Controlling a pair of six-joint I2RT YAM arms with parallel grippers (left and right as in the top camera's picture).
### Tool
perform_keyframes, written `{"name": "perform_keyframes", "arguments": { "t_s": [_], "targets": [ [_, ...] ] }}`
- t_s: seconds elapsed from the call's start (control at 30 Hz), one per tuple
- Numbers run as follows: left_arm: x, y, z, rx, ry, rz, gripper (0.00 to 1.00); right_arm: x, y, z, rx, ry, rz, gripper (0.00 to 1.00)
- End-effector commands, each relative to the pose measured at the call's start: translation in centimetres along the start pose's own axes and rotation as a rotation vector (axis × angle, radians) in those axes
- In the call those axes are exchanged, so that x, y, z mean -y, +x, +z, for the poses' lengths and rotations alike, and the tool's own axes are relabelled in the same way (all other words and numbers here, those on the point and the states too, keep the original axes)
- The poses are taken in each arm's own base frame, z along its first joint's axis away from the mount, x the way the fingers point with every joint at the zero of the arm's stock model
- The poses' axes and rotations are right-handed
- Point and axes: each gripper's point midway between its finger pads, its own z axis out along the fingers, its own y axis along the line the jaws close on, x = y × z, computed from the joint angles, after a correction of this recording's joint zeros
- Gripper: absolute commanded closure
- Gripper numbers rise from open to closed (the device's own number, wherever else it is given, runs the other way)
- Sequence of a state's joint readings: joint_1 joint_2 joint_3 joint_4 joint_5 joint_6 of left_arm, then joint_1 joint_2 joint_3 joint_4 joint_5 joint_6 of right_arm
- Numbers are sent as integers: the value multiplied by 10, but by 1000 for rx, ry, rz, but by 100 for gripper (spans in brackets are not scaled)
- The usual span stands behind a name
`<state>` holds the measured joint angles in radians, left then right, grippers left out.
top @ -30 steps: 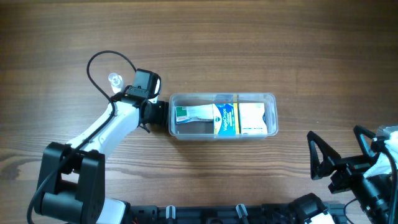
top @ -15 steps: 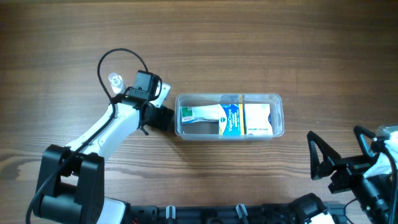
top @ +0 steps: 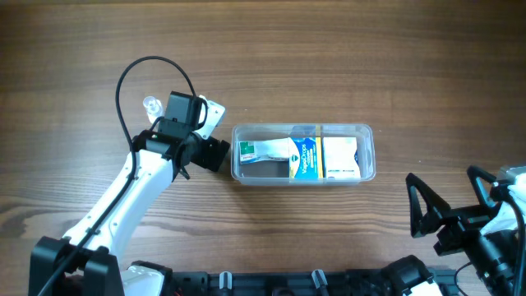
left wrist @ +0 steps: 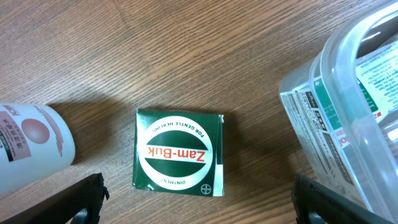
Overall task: Pack container
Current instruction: 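Lift the Zam-Buk tin and adjust its grip with the left gripper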
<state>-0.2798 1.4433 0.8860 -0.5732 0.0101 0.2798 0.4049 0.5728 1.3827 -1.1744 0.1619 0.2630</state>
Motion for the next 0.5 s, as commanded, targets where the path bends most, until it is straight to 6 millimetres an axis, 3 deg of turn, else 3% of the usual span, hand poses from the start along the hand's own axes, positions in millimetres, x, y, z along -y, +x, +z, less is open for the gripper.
{"name": "perform_keyframes", "arguments": {
  "t_s": [0.0,0.1,0.27,0.47],
  "targets": [
    [1,-7,8,9,9,77,2,2,-2,-1,9,9,-8,0],
    [-6,-9,19,9,-2,93,2,2,-2,-1,9,9,-9,0],
    [-19,10,44,-70,11,43,3,2,-2,-1,9,9,-8,0],
    [-11,8,54,-54,77,31,4,2,-2,-1,9,10,-8,0]
  ]
}}
